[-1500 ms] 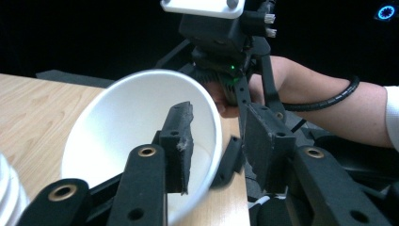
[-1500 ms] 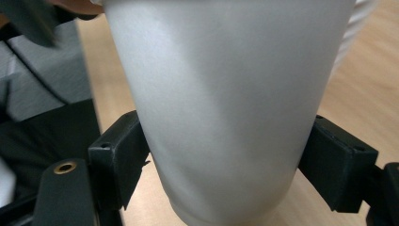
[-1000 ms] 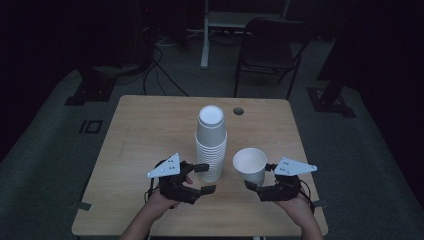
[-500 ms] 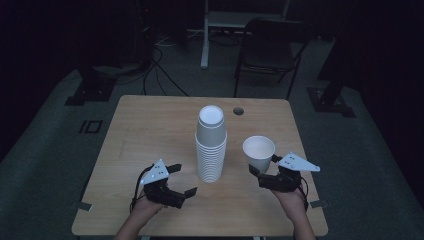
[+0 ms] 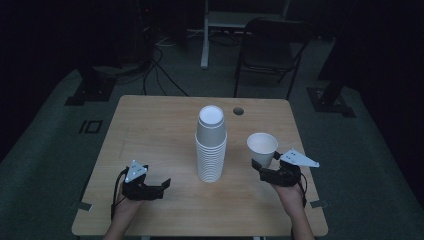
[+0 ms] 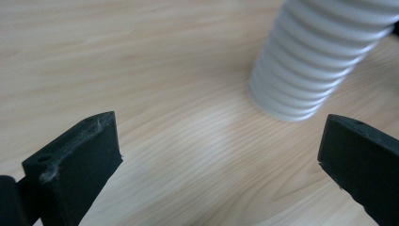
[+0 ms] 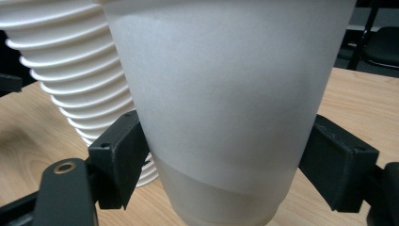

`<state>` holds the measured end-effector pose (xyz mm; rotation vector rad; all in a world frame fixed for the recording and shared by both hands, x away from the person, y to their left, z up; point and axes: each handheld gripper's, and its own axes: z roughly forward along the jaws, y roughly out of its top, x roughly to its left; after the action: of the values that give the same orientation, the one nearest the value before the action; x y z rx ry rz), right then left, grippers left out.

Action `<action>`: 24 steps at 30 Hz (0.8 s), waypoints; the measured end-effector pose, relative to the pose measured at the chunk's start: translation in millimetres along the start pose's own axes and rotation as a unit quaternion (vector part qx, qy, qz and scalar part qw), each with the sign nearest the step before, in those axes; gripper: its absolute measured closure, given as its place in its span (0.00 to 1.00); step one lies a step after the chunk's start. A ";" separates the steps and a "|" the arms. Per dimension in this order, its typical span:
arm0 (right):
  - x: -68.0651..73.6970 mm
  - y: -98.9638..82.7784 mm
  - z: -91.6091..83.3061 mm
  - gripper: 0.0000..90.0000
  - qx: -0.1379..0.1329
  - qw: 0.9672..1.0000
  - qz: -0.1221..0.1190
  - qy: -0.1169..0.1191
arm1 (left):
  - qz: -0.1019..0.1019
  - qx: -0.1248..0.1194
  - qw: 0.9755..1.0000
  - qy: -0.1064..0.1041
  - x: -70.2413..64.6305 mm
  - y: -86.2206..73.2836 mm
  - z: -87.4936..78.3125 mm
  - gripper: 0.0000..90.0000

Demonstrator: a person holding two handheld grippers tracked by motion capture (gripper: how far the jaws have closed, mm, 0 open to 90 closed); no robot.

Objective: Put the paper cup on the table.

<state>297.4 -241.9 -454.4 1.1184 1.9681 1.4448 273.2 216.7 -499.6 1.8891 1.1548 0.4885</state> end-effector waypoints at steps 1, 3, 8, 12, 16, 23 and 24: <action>-0.7 -0.5 0.3 0.23 0.000 1.000 0.000 0.000 | -0.005 0.004 1.000 0.003 2.8 -3.1 0.1 0.00; -2.3 -1.4 1.4 0.23 -0.001 1.000 0.001 -0.001 | -0.002 0.009 1.000 0.020 5.9 -7.2 -0.8 0.00; -7.4 -3.7 7.5 0.23 0.002 1.000 0.007 -0.010 | -0.017 0.012 0.999 0.044 16.5 -15.7 -4.2 0.00; -11.1 -3.7 17.5 0.23 0.012 1.000 0.002 -0.023 | -0.030 0.018 0.998 0.057 25.4 -24.9 -8.0 0.00; -15.7 -3.5 28.6 0.23 0.012 0.999 -0.004 -0.034 | -0.037 0.029 0.997 0.066 32.0 -34.2 -10.9 0.00; -25.8 -5.8 52.2 0.23 0.007 0.999 0.001 -0.053 | -0.046 0.045 0.994 0.086 38.9 -44.2 -11.5 0.00; -26.5 -6.7 55.7 0.23 0.008 0.998 0.001 -0.056 | -0.044 0.050 0.994 0.088 39.2 -45.2 -11.1 0.00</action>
<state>351.8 -233.0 -482.8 1.1828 1.9040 1.3391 261.1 265.4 -534.0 1.8999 1.3945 0.5675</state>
